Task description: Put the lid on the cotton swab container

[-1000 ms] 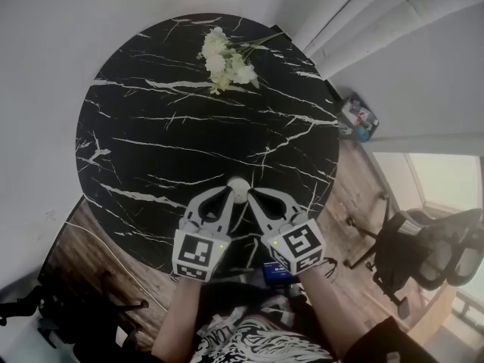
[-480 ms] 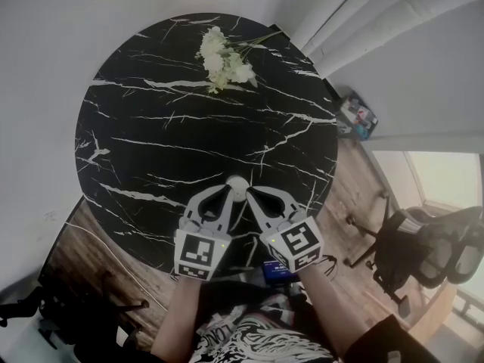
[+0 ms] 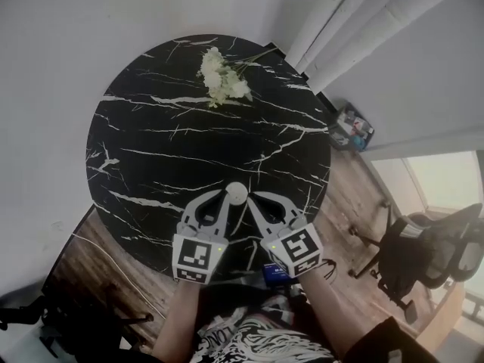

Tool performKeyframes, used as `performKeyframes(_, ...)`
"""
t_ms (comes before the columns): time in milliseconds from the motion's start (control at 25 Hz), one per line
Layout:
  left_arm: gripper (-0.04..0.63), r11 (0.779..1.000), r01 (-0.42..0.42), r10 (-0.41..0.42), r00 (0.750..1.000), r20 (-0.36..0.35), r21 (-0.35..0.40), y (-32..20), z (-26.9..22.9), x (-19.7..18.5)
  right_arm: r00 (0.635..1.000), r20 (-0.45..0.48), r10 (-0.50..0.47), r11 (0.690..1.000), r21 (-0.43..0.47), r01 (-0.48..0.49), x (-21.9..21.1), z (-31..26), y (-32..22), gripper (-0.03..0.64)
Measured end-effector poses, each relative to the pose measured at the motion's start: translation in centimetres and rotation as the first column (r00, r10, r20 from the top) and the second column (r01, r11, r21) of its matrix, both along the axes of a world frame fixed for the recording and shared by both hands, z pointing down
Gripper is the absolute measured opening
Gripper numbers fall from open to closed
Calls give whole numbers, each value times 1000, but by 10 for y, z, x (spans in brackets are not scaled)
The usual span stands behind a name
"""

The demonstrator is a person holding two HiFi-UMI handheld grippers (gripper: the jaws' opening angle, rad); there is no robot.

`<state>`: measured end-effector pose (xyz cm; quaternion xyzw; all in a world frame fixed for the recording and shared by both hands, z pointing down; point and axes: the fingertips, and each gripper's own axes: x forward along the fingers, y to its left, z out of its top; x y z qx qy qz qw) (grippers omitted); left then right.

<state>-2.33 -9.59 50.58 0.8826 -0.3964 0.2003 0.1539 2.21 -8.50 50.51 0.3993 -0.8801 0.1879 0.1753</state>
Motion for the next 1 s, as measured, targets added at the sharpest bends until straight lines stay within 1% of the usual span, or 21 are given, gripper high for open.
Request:
performKeyframes(160, 14, 999, 12, -12, 1000, 13, 44, 3, -21, -3, 1000, 9, 20, 999, 32, -20, 7, -18, 5, 17)
performKeyframes(240, 15, 997, 25, -26, 999, 18, 67, 6, -33, -6, 1000, -6, -4, 997, 80, 5, 7, -31, 10, 18)
performKeyframes(320, 15, 995, 38, -40, 999, 24, 92, 8, -44, -9, 998, -46, -45, 987, 150, 52, 6, -47, 17, 18)
performKeyframes(360, 15, 993, 47, -50, 998, 25, 104, 9, -50, -11, 997, -51, -52, 983, 172, 60, 6, -54, 20, 18)
performKeyframes(560, 15, 983, 97, -99, 995, 7, 156, 22, -78, -18, 999, 37, 19, 973, 228, -27, 12, -92, 34, 18)
performKeyframes(640, 15, 977, 124, -126, 992, 0, 174, 31, -85, -23, 997, 58, 45, 971, 231, -58, 13, -100, 40, 18)
performKeyframes(760, 15, 967, 168, -167, 986, -22, 193, 44, -93, -30, 998, 48, 51, 968, 243, -61, 12, -107, 42, 17)
performKeyframes(1000, 15, 948, 211, -213, 977, -21, 239, 60, -108, -39, 999, 46, 28, 958, 284, -39, 9, -121, 43, 17)
